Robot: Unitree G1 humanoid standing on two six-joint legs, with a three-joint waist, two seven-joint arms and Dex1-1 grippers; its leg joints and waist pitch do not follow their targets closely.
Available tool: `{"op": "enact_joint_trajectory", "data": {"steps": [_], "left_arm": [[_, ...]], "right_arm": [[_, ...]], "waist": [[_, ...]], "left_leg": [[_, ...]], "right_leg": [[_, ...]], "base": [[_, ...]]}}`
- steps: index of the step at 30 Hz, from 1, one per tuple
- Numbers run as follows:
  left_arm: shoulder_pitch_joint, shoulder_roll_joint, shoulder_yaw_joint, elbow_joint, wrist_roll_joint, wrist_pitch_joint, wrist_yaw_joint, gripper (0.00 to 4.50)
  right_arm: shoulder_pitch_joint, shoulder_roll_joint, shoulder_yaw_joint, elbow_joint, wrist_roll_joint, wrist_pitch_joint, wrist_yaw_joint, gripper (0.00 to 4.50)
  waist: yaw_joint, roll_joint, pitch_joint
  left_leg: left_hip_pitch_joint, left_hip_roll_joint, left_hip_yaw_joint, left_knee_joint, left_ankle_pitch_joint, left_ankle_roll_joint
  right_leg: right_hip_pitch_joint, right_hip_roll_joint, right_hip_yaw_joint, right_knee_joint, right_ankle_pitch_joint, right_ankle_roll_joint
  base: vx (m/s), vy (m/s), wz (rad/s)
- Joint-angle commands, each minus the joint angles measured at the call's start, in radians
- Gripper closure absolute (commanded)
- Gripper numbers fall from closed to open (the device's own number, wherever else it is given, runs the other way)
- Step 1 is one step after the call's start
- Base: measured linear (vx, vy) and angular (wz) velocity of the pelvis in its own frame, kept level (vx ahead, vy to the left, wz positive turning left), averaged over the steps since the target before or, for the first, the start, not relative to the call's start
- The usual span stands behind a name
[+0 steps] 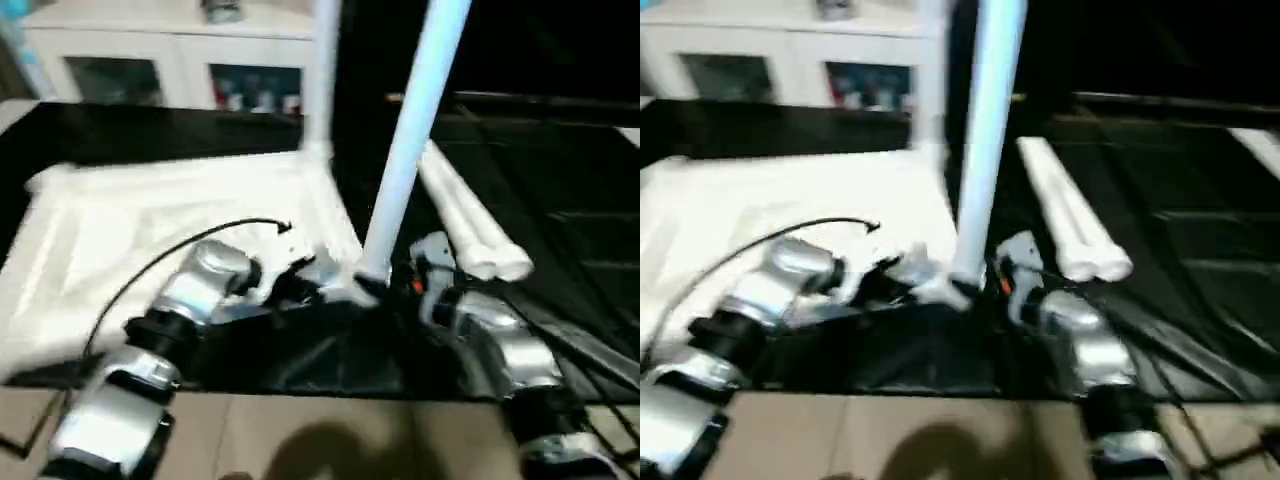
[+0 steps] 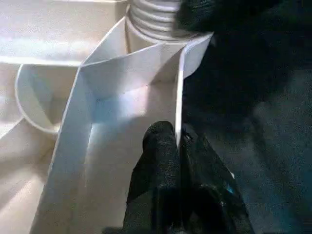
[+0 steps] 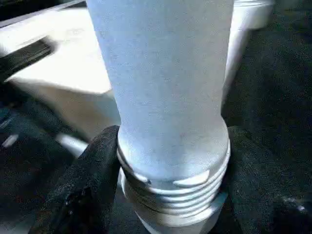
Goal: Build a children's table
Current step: Rotate leg to tighten
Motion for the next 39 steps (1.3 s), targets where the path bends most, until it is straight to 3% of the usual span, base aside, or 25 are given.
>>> {"op": "enact_joint_trajectory", "data": {"steps": [1,3,4,6,7,8,9,10,11,13,15,16,21,26,27,30,33,34,39], "left_arm": [[-0.027,-0.064,0.044,-0.053,-0.027,0.062,0.129,4.5],[-0.039,-0.099,0.073,-0.057,-0.021,0.107,0.218,4.5],[-0.044,-0.113,0.085,-0.061,-0.021,0.121,0.253,4.5],[-0.046,-0.123,0.09,-0.069,-0.016,0.133,0.277,4.5],[-0.045,-0.132,0.091,-0.084,-0.007,0.148,0.306,4.5],[-0.045,-0.132,0.091,-0.084,-0.007,0.148,0.306,4.5],[-0.042,-0.13,0.085,-0.091,-0.004,0.144,0.302,4.5],[-0.036,-0.127,0.079,-0.101,-0.005,0.145,0.293,4.5],[-0.033,-0.121,0.072,-0.103,-0.003,0.134,0.284,4.5],[-0.029,-0.115,0.067,-0.105,-0.002,0.129,0.276,4.5],[-0.025,-0.102,0.059,-0.098,0.002,0.113,0.264,4.5],[-0.026,-0.094,0.056,-0.088,0.004,0.104,0.255,4.5],[-0.028,-0.037,0.023,-0.041,0.008,0.024,0.156,4.5],[-0.021,0.011,-0.018,-0.024,0.011,-0.06,0.036,4.5],[-0.018,0.046,-0.053,-0.017,0.012,-0.114,-0.064,4.5],[-0.016,0.095,-0.111,-0.011,0.023,-0.175,-0.196,4.5],[-0.017,0.112,-0.132,-0.011,0.021,-0.197,-0.271,4.5],[-0.02,0.127,-0.152,-0.006,0.027,-0.231,-0.32,4.5],[-0.035,0.136,-0.17,0.032,0.038,-0.294,-0.358,4.5]], "right_arm": [[-0.046,0.099,0.022,0.088,0.001,0.034,-0.113,1.73],[-0.101,0.146,-0.003,0.151,-0.004,0.029,-0.212,1.73],[-0.123,0.159,-0.008,0.174,-0.015,0.023,-0.249,1.73],[-0.137,0.168,-0.013,0.187,-0.028,0.011,-0.278,1.73],[-0.15,0.174,-0.013,0.2,-0.046,-0.016,-0.295,1.73],[-0.15,0.174,-0.013,0.2,-0.046,-0.016,-0.295,1.73],[-0.146,0.172,-0.011,0.195,-0.049,-0.024,-0.29,1.17],[-0.145,0.171,-0.017,0.197,-0.051,-0.027,-0.292,1.03],[-0.141,0.168,-0.021,0.196,-0.05,-0.032,-0.287,1.03],[-0.136,0.164,-0.025,0.197,-0.051,-0.041,-0.285,0.82],[-0.122,0.146,-0.029,0.191,-0.05,-0.064,-0.264,0.57],[-0.103,0.13,-0.023,0.168,-0.047,-0.073,-0.23,0.53],[-0.009,0.03,-0.016,0.034,-0.001,-0.085,-0.057,0.08],[0.026,-0.061,-0.023,-0.028,0.021,-0.09,0.06,0.03],[0.04,-0.134,-0.01,-0.068,0.033,-0.083,0.17,0.03],[0.055,-0.229,0.031,-0.11,0.037,-0.075,0.331,0.03],[0.052,-0.276,0.067,-0.128,0.036,-0.053,0.428,0.03],[0.043,-0.31,0.105,-0.137,0.028,-0.043,0.497,0.03],[0.018,-0.333,0.155,-0.137,0.015,-0.044,0.573,0.03]], "waist": [[-0.005,0.001,-0.061],[-0.012,0.0,-0.062],[-0.014,0.007,-0.062],[-0.016,0.005,-0.064],[-0.014,0.012,-0.066],[-0.014,0.008,-0.069],[-0.012,0.008,-0.07],[-0.01,0.008,-0.072],[-0.008,0.017,-0.073],[-0.008,0.012,-0.079],[-0.008,0.02,-0.08],[-0.009,0.016,-0.079],[-0.004,0.021,-0.072],[0.001,0.022,-0.069],[0.006,0.029,-0.067],[0.017,0.025,-0.067],[0.026,0.028,-0.068],[0.027,0.027,-0.069],[0.034,0.028,-0.07]], "left_leg": [[0.006,0.013,-0.012,-0.072,-0.33,-0.019],[0.006,0.009,-0.011,-0.069,-0.324,-0.015],[0.01,0.01,-0.011,-0.068,-0.326,-0.009],[0.01,0.01,-0.008,-0.067,-0.323,-0.004],[0.009,0.011,-0.008,-0.068,-0.311,0.0],[0.008,0.012,-0.005,-0.066,-0.296,0.006],[0.006,0.012,-0.005,-0.066,-0.286,0.01],[0.004,0.011,-0.003,-0.064,-0.262,0.019],[0.001,0.012,-0.004,-0.064,-0.239,0.023],[-0.003,0.011,-0.004,-0.061,-0.195,0.03],[-0.003,0.011,-0.003,-0.059,-0.163,0.041],[-0.003,0.011,-0.001,-0.058,-0.168,0.048],[0.001,0.012,-0.002,-0.064,-0.24,0.046],[0.005,0.013,-0.002,-0.065,-0.268,0.038],[0.009,0.015,-0.002,-0.065,-0.279,0.039],[0.007,0.017,-0.001,-0.064,-0.271,0.049],[0.004,0.018,0.0,-0.064,-0.262,0.047],[0.006,0.019,-0.001,-0.063,-0.263,0.053],[0.006,0.019,0.001,-0.061,-0.263,0.05]], "right_leg": [[0.038,-0.066,0.032,-0.104,-0.508,-0.127],[0.039,-0.064,0.032,-0.105,-0.487,-0.133],[0.037,-0.062,0.033,-0.105,-0.462,-0.144],[0.036,-0.059,0.035,-0.103,-0.42,-0.156],[0.039,-0.058,0.037,-0.098,-0.375,-0.167],[0.04,-0.055,0.038,-0.093,-0.317,-0.182],[0.042,-0.055,0.039,-0.091,-0.292,-0.188],[0.046,-0.055,0.04,-0.086,-0.249,-0.198],[0.049,-0.055,0.04,-0.08,-0.206,-0.208],[0.056,-0.053,0.04,-0.071,-0.124,-0.223],[0.057,-0.052,0.04,-0.063,-0.051,-0.245],[0.058,-0.051,0.04,-0.064,-0.038,-0.253],[0.06,-0.052,0.039,-0.078,-0.138,-0.233],[0.055,-0.054,0.04,-0.088,-0.225,-0.218],[0.052,-0.053,0.041,-0.09,-0.239,-0.217],[0.056,-0.054,0.042,-0.089,-0.231,-0.211],[0.057,-0.054,0.04,-0.083,-0.213,-0.228],[0.057,-0.053,0.038,-0.083,-0.214,-0.233],[0.055,-0.055,0.038,-0.082,-0.228,-0.238]], "base": [[0.0,0.0,0.0],[0.0,0.0,0.0],[0.0,0.0,0.0],[0.0,0.0,0.0],[0.0,0.0,0.0],[0.0,0.0,0.0],[0.0,0.0,0.0],[0.0,0.0,0.0],[0.0,0.0,0.0],[0.0,0.0,0.0],[0.0,0.0,0.0],[0.0,0.0,0.0],[0.0,0.0,0.0],[0.0,0.0,0.0],[0.0,0.0,0.0],[0.0,0.0,0.0],[0.0,0.0,0.0],[0.0,0.0,0.0],[0.0,0.0,0.0]]}}
